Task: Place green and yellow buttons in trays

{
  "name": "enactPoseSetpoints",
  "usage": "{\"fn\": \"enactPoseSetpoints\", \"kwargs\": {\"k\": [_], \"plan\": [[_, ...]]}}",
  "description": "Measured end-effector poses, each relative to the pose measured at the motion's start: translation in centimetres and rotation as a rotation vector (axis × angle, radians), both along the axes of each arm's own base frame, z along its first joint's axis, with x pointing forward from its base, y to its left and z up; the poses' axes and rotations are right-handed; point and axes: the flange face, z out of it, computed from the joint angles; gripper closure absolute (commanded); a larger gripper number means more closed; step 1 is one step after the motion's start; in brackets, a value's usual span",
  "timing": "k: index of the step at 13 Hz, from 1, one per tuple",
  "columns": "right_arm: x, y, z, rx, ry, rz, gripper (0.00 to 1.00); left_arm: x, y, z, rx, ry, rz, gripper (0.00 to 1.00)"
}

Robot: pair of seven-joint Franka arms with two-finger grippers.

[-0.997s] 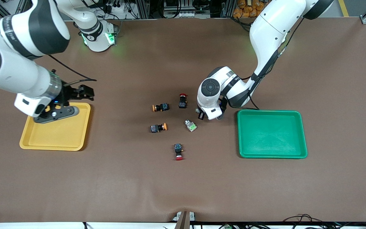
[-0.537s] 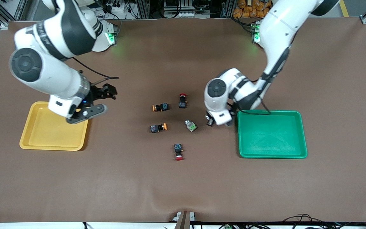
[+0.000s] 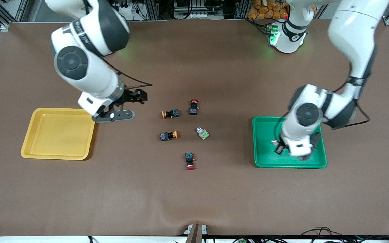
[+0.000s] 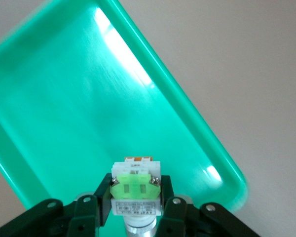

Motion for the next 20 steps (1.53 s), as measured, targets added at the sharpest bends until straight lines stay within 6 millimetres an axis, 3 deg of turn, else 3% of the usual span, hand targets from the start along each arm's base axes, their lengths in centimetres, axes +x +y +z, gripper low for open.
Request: {"fn": "enactPoseSetpoints", "kwargs": {"k": [3,4,5,6,8,9,10,12,16,18,20], "plan": [[-0.2,0.5,-0.6,-0.049,0.009,-0.256,0.0,-0.3,6.6,-2.7,0.002,0.078,-0.057,0.96],[0.0,0.5,-1.1,-0.061,0.004,-0.366,0.0,-0.6,8.1,-3.5,-0.001,0.099,-0.071,0.65],[0.2,0.6,-1.9,-0.078,0.006,-0.473,0.0,-0.8,9.2,-4.2,-0.004,0.117,-0.086,0.1],[0.4,0.7,-2.8,-0.099,0.016,-0.563,0.0,-1.0,10.1,-4.8,-0.009,0.132,-0.101,0.0],[0.7,0.7,-4.7,-0.145,0.036,-0.74,0.0,-1.0,11.3,-5.2,-0.021,0.142,-0.102,0.0],[0.8,0.7,-5.7,-0.167,0.044,-0.824,0.0,-1.0,11.0,-5.0,-0.042,0.14,-0.09,0.0],[0.8,1.0,-6.8,-0.188,0.054,-0.884,0.0,-0.9,9.8,-4.5,-0.073,0.136,-0.087,0.0],[0.2,2.9,-9.3,-0.206,0.053,-0.961,0.0,-0.7,5.2,-2.6,-0.134,0.114,-0.091,0.0],[-3.5,7.6,-16.9,-0.197,0.021,-1.019,0.0,-2.0,-7.0,1.2,-0.181,0.068,-0.025,0.0],[-5.6,8.7,-19.9,-0.201,0.012,-1.031,0.0,-3.3,-12.9,1.5,-0.193,0.064,-0.012,0.0],[-7.0,9.5,-21.3,-0.192,0.0,-1.037,0.0,-4.0,-17.3,0.6,-0.215,0.074,0.005,0.0]]}}
